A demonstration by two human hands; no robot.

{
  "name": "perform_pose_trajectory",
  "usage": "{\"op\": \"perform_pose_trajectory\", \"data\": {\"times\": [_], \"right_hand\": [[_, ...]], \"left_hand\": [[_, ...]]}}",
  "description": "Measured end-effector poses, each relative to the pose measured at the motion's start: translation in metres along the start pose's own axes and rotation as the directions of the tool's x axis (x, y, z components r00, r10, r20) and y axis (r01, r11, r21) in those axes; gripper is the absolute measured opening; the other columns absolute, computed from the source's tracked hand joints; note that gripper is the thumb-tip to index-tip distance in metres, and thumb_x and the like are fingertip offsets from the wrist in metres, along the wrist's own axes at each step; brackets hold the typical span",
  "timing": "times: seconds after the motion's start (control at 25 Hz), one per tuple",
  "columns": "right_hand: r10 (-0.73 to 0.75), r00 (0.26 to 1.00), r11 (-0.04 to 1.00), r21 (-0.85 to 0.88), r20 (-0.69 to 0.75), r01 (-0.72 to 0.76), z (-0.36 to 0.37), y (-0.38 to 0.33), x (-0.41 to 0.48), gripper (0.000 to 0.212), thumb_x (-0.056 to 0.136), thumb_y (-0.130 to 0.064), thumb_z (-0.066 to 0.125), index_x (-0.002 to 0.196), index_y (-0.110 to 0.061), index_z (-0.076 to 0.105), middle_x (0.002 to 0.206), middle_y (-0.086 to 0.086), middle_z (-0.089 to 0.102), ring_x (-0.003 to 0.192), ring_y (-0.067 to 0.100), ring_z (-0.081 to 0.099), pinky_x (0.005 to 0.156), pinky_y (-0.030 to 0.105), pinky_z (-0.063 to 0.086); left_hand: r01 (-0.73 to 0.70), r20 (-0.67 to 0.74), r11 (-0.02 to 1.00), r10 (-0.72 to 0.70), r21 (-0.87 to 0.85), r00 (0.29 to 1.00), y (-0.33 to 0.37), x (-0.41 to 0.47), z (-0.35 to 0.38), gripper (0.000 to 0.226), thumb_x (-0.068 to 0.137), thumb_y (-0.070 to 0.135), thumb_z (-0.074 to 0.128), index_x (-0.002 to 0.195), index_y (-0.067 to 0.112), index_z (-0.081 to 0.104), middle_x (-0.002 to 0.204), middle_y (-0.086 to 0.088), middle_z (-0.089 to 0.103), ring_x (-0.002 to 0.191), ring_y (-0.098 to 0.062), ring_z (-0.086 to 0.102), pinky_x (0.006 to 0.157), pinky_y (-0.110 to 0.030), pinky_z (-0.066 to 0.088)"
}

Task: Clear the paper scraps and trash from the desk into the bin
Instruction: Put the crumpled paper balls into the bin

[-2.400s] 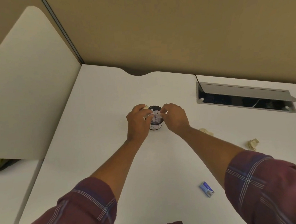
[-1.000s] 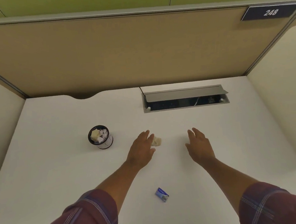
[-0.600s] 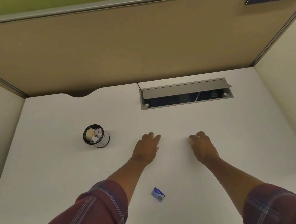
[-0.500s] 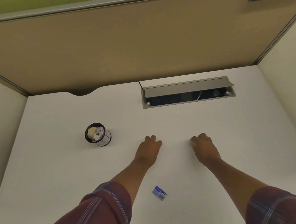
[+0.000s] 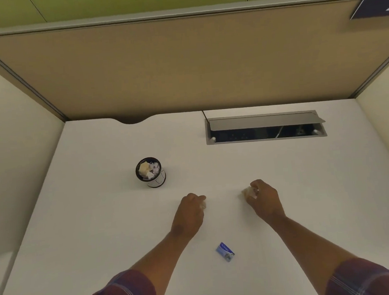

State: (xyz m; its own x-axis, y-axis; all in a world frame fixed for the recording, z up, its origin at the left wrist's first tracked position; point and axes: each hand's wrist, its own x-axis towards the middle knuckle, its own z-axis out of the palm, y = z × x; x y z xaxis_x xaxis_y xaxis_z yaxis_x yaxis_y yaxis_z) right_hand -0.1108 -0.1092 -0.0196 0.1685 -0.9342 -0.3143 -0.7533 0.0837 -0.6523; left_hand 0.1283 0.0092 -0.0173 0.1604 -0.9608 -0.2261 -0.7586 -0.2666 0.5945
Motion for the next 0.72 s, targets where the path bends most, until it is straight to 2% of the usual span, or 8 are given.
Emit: {"op": "perform_pose_trajectory", "data": {"times": [0.2, 0.28, 0.32, 0.4, 0.44, 0.52, 0.6, 0.72], "right_hand": [[-0.177, 0.984, 0.984, 0.013, 0.021, 0.176, 0.037, -0.062, -0.003, 0.027, 0.088, -0.024, 0.07, 0.113, -0.016, 0.066, 0.102, 0.001, 0.068, 0.094, 0.017, 0.063, 0.084, 0.029, 0.051], [-0.265, 0.964, 0.964, 0.025, 0.036, 0.265, 0.054, -0.096, -0.002, 0.017, 0.088, -0.024, 0.07, 0.104, -0.02, 0.067, 0.102, 0.0, 0.068, 0.097, 0.013, 0.06, 0.089, 0.03, 0.052], [-0.306, 0.951, 0.952, 0.031, 0.045, 0.305, 0.062, -0.114, 0.0, 0.008, 0.088, -0.026, 0.069, 0.093, -0.024, 0.063, 0.098, -0.001, 0.066, 0.094, 0.011, 0.057, 0.088, 0.028, 0.051], [-0.377, 0.925, 0.926, 0.024, 0.055, 0.376, 0.078, -0.152, 0.005, 0.019, 0.089, -0.03, 0.068, 0.081, -0.032, 0.05, 0.088, -0.001, 0.06, 0.085, 0.008, 0.051, 0.079, 0.023, 0.045], [-0.412, 0.91, 0.911, 0.021, 0.056, 0.411, 0.087, -0.172, 0.006, 0.019, 0.091, -0.032, 0.066, 0.079, -0.03, 0.051, 0.087, -0.001, 0.058, 0.084, 0.008, 0.049, 0.077, 0.022, 0.042], [-0.474, 0.879, 0.881, 0.014, 0.059, 0.474, 0.104, -0.205, 0.008, 0.012, 0.094, -0.033, 0.063, 0.094, -0.021, 0.065, 0.095, -0.001, 0.062, 0.089, 0.009, 0.052, 0.079, 0.023, 0.043], [-0.495, 0.863, 0.867, -0.008, 0.097, 0.498, 0.122, -0.23, 0.011, 0.025, 0.094, -0.033, 0.06, 0.11, -0.013, 0.065, 0.103, 0.001, 0.063, 0.092, 0.015, 0.057, 0.081, 0.026, 0.048], [-0.554, 0.821, 0.805, -0.159, 0.142, 0.571, 0.142, -0.263, 0.015, 0.01, 0.09, -0.022, 0.06, 0.093, -0.013, 0.058, 0.088, 0.002, 0.061, 0.079, 0.02, 0.058, 0.064, 0.026, 0.043]], "left_hand": [[0.109, -0.072, 0.994, -0.108, 0.022, 0.992, -0.037, -0.034, -0.029, 0.04, 0.093, 0.014, 0.054, 0.133, 0.017, 0.058, 0.118, -0.004, 0.059, 0.113, -0.024, 0.054, 0.098, -0.04, 0.05], [0.147, -0.106, 0.989, -0.147, -0.006, 0.983, -0.055, -0.045, -0.044, 0.042, 0.094, 0.015, 0.055, 0.136, 0.017, 0.057, 0.118, -0.005, 0.059, 0.114, -0.025, 0.054, 0.1, -0.04, 0.049], [0.16, -0.125, 0.987, -0.162, -0.021, 0.979, -0.063, -0.05, -0.05, 0.043, 0.094, 0.015, 0.056, 0.137, 0.016, 0.057, 0.118, -0.005, 0.059, 0.114, -0.026, 0.054, 0.101, -0.041, 0.048], [0.214, -0.16, 0.976, -0.216, -0.035, 0.963, -0.079, -0.057, -0.062, 0.044, 0.092, 0.015, 0.057, 0.136, 0.019, 0.058, 0.118, -0.003, 0.06, 0.114, -0.025, 0.055, 0.103, -0.041, 0.045], [0.251, -0.176, 0.967, -0.253, -0.036, 0.951, -0.087, -0.061, -0.068, 0.044, 0.091, 0.015, 0.057, 0.134, 0.022, 0.058, 0.117, 0.0, 0.06, 0.114, -0.023, 0.055, 0.102, -0.039, 0.043], [0.298, -0.222, 0.953, -0.304, -0.059, 0.927, -0.103, -0.067, -0.077, 0.044, 0.089, 0.013, 0.059, 0.13, 0.027, 0.06, 0.113, 0.006, 0.061, 0.113, -0.019, 0.057, 0.098, -0.036, 0.039], [0.294, -0.287, 0.95, -0.313, -0.108, 0.905, -0.118, -0.073, -0.085, 0.044, 0.087, 0.012, 0.064, 0.128, 0.027, 0.063, 0.11, 0.008, 0.064, 0.11, -0.017, 0.061, 0.098, -0.039, 0.042], [0.281, -0.365, 0.947, -0.319, -0.155, 0.875, -0.14, -0.079, -0.095, 0.043, 0.086, 0.012, 0.069, 0.126, 0.025, 0.066, 0.108, 0.008, 0.065, 0.105, -0.016, 0.065, 0.095, -0.042, 0.046]]}}
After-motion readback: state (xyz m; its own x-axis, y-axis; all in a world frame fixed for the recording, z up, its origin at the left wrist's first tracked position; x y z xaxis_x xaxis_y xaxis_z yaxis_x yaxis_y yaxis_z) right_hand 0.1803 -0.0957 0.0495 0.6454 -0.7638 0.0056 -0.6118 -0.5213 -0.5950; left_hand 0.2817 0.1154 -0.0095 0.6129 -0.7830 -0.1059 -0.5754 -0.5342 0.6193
